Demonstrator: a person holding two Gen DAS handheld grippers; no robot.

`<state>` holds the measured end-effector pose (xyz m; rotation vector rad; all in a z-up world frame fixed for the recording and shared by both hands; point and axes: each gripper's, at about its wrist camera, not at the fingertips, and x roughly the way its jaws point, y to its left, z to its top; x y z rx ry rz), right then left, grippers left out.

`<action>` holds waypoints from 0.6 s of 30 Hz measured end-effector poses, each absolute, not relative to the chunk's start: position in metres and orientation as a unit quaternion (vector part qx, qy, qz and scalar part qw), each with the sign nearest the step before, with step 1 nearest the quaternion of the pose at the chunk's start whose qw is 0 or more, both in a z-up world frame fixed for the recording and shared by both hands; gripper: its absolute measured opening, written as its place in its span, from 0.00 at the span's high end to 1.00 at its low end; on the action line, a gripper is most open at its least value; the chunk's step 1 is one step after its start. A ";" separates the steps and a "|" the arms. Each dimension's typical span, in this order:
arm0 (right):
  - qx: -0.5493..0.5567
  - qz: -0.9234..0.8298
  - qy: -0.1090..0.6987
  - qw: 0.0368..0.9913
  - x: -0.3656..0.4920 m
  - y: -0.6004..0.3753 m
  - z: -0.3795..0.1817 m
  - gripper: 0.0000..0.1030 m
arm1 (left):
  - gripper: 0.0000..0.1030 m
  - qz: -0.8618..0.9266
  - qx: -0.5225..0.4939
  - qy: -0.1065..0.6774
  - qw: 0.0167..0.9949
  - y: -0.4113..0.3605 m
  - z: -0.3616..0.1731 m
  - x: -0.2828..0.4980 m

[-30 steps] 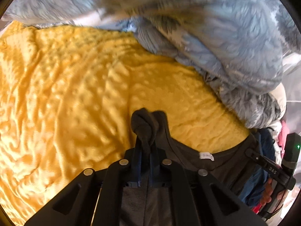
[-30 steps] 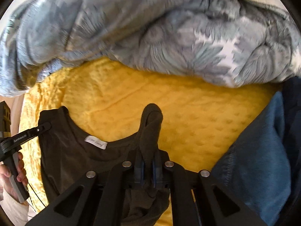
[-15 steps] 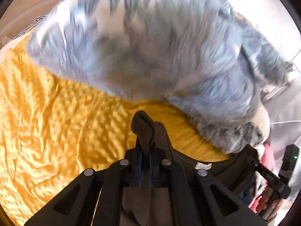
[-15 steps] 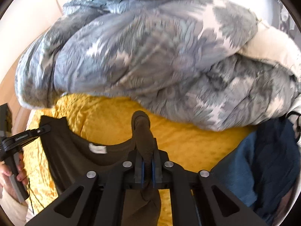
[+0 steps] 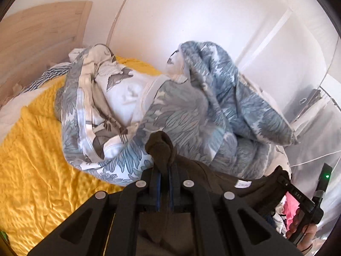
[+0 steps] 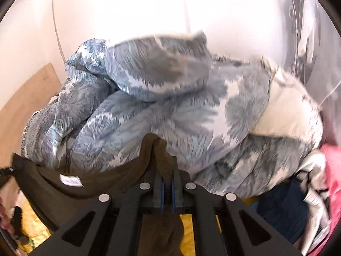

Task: Fold clothes
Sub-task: 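Lift the collar with both grippers and carry it toward the hem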

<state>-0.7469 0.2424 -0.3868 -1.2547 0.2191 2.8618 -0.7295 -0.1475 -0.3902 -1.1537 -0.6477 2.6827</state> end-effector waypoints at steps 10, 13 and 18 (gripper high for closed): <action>-0.403 0.907 0.098 -0.070 -0.657 0.259 -0.423 0.97 | 0.95 0.886 -0.380 -0.217 0.152 -0.156 -0.426 -0.617; -0.409 0.904 0.085 -0.091 -0.614 0.264 -0.437 0.97 | 0.95 0.886 -0.385 -0.200 0.165 -0.150 -0.427 -0.578; -0.412 0.902 0.050 -0.119 -0.550 0.257 -0.449 0.97 | 0.95 0.884 -0.389 -0.170 0.197 -0.139 -0.430 -0.507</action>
